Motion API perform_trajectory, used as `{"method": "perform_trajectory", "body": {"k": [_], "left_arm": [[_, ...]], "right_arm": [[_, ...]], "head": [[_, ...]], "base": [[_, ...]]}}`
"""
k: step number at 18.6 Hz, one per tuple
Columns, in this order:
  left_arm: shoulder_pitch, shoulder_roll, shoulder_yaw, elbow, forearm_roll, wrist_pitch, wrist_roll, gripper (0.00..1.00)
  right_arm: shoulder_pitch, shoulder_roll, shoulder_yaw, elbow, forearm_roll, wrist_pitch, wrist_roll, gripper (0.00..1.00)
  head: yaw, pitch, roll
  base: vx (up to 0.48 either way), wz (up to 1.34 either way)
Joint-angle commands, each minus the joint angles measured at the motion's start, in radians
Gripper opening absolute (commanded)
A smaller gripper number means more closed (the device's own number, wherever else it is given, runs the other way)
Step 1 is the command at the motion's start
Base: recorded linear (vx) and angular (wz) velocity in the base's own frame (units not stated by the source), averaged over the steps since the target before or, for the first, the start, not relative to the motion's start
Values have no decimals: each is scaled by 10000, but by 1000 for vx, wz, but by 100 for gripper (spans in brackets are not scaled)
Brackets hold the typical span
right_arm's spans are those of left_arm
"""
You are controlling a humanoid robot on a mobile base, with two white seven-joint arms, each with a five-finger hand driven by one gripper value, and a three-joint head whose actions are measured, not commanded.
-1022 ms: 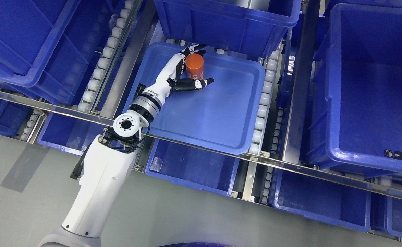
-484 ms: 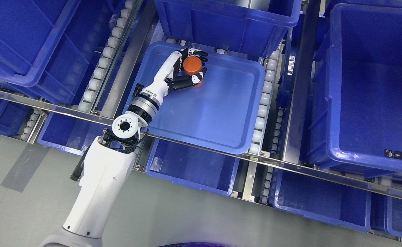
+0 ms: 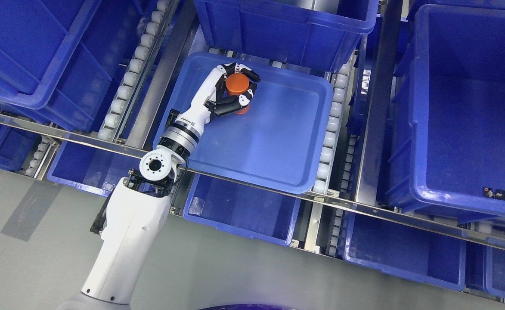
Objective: Grab orange capacitor from left shelf to right desk
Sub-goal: 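Close the left hand fingers around the orange cylinder, then lift the orange cylinder up out of the blue bin with the left hand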
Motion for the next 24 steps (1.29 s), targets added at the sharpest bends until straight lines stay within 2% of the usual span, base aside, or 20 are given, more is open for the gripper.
{"method": "perform_trajectory", "body": {"k": [1, 4, 6, 13, 24], "left_arm": [[-152, 69, 566, -955, 717, -299, -36, 0], [-168, 69, 812, -1969, 1073, -375, -21, 1], [-168, 69, 843, -2247, 1104, -817, -21, 1], [-91, 69, 858, -2309, 1104, -1801, -5, 1], [-137, 69, 889, -2355, 1135, -1878, -5, 1]], "right_arm": [[15, -175, -107, -337, 0, -3, -2, 100], [15, -175, -107, -337, 0, -18, -2, 100], [15, -175, -107, -337, 0, -18, -2, 100], [15, -175, -107, -337, 0, -18, -2, 100], [15, -175, -107, -337, 0, -3, -2, 100]], "head": [[0, 0, 0], [0, 0, 0], [0, 0, 0], [0, 0, 0], [0, 0, 0]], "base": [[0, 0], [0, 0], [0, 0], [-12, -16], [-110, -79]]}}
